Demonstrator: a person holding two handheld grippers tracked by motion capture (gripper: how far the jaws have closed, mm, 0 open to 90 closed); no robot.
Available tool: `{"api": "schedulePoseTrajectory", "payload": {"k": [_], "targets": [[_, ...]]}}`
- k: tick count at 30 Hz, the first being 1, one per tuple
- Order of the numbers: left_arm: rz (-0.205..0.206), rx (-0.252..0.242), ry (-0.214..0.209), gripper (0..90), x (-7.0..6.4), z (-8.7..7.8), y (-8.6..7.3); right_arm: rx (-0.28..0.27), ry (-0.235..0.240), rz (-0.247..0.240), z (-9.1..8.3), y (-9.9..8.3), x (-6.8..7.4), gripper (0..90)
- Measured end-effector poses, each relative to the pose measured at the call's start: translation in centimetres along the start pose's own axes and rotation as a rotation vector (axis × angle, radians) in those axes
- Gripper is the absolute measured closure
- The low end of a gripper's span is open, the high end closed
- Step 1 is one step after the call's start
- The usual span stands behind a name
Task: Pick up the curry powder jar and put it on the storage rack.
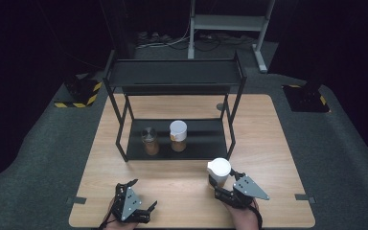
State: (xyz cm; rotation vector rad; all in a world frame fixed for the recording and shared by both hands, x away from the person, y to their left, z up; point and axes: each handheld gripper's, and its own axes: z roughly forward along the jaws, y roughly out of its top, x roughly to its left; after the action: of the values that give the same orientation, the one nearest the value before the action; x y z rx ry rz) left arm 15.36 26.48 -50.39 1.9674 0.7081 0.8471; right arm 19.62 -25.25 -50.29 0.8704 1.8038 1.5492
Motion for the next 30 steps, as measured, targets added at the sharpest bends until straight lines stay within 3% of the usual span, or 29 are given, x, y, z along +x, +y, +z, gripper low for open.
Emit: {"api": "schedulePoseTrajectory", "payload": {"k": [24, 27, 30], "targets": [[0.009, -0.005, -0.007, 0.8, 0.1, 0.0, -0.1, -0.001, -0.018, 0.019, 3.9, 2.8, -0.5, 30.3], [0.028, 0.000, -0.002, 0.8, 0.1, -0.1, 0.0, -0.002, -0.020, 0.019, 4.3, 3.1, -0.6, 30.3], [0.009, -0.006, -0.008, 0.7, 0.1, 0.0, -0.1, -0.003, -0.026, 0.017, 4.6, 3.3, -0.6, 30.3]]}}
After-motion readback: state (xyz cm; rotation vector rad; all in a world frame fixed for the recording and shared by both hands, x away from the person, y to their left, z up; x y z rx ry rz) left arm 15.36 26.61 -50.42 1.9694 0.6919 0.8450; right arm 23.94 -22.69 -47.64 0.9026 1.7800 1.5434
